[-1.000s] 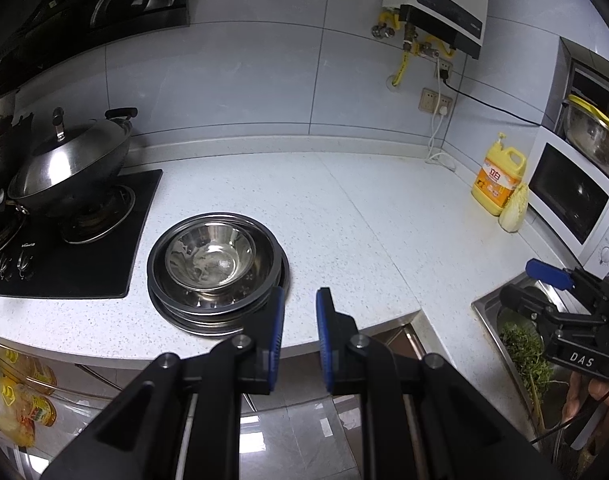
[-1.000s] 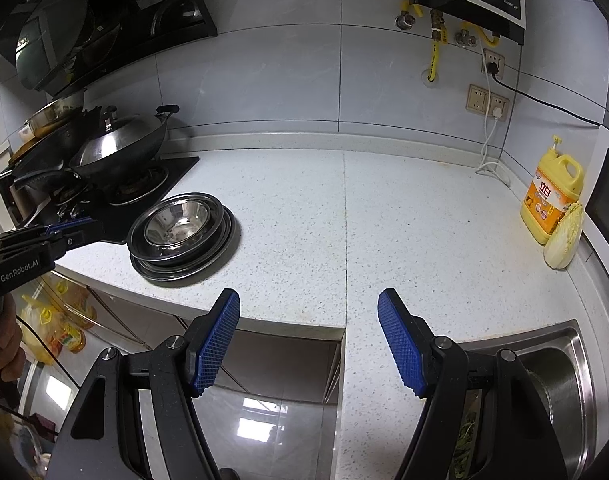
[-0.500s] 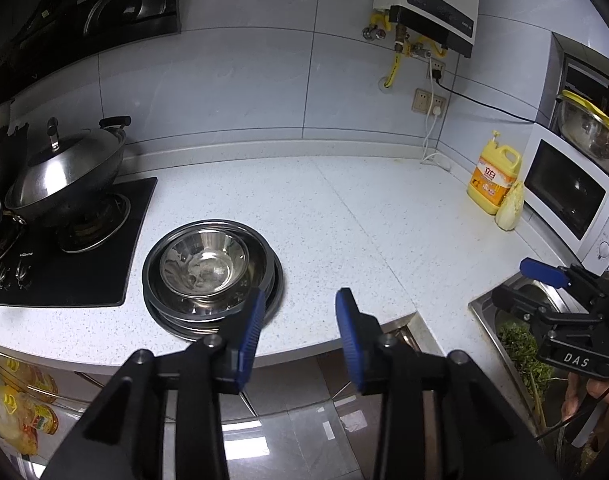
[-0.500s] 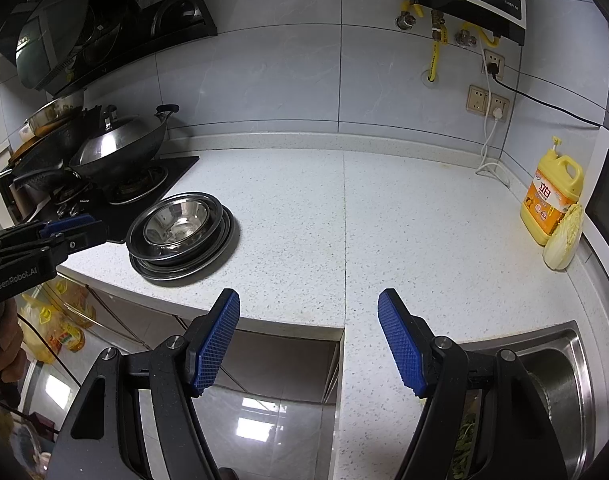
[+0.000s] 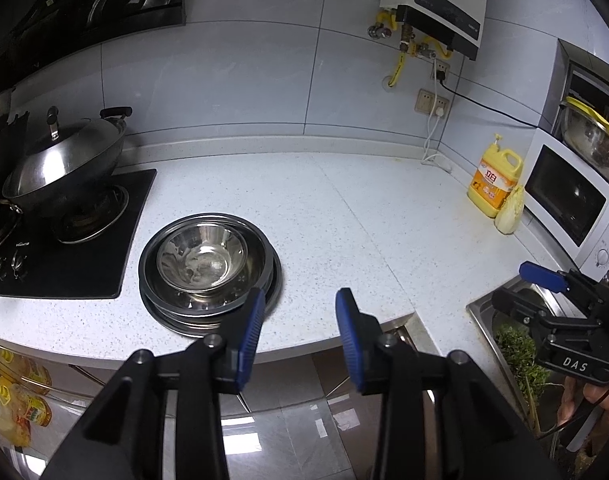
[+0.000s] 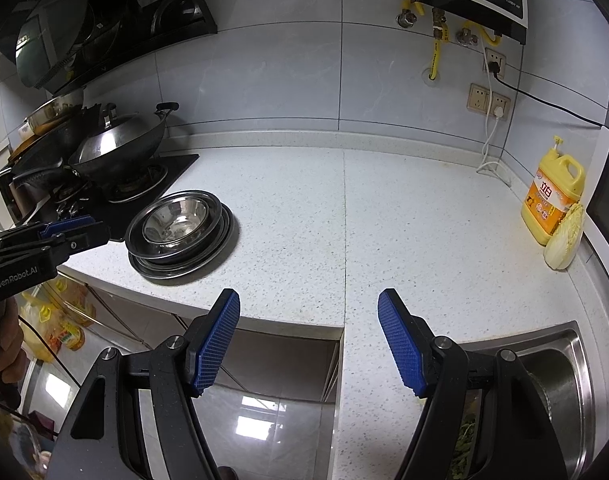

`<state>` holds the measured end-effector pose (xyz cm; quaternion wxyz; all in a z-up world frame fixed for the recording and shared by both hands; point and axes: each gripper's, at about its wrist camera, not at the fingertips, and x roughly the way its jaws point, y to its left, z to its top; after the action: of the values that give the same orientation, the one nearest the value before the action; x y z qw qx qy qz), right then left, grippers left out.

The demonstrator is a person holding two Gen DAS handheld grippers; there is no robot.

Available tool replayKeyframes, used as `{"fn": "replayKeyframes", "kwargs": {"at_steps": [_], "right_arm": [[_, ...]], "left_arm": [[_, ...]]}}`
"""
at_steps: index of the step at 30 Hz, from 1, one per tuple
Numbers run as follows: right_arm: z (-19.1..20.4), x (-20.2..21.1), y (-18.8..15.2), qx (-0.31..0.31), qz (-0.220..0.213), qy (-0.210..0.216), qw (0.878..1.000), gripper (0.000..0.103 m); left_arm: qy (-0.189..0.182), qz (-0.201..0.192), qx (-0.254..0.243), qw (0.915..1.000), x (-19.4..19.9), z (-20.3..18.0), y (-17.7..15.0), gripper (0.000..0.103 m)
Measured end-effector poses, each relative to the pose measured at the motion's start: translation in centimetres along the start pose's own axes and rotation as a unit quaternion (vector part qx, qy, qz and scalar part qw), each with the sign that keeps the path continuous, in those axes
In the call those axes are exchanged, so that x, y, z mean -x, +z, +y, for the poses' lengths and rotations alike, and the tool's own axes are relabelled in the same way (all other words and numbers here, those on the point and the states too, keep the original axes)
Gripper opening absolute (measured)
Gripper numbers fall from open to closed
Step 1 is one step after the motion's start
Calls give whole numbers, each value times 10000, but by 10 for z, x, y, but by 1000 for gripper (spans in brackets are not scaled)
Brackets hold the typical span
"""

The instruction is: Organize plates and bowls

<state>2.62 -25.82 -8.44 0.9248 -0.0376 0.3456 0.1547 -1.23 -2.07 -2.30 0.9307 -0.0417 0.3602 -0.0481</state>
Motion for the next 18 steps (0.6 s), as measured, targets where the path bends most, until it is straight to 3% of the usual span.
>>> {"fn": "replayKeyframes", "kwargs": {"at_steps": [2, 4, 18], "right_arm": [[0, 0, 0, 12, 0, 1, 10000, 67], [-1, -1, 0, 11, -2, 6, 10000, 67], [0, 0, 1, 5, -39, 46, 10000, 67]], "left_arm": [[11, 54, -13, 10000, -1, 0, 0, 44], [30, 68, -24, 10000, -2, 0, -1, 61], [26, 84, -30, 10000, 0, 4, -1, 61]]}}
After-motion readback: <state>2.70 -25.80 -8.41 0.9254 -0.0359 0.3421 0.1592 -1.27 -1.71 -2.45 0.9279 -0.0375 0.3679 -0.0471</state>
